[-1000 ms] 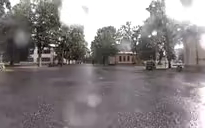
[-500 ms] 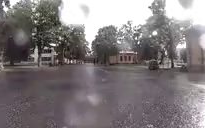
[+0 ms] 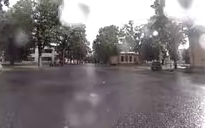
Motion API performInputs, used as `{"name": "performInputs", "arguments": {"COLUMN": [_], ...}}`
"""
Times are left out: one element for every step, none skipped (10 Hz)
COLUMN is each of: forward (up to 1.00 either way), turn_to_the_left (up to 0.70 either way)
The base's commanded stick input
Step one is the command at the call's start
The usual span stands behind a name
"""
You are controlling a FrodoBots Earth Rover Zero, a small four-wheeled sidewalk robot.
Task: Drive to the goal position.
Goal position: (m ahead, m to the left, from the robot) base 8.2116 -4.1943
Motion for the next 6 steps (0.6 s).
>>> {"name": "performInputs", "arguments": {"forward": [0.85, 0.85, 0.85, 0.85, 0.85, 0.85], "turn_to_the_left": [0.00, -0.13, -0.34, -0.34, -0.31, -0.01]}}
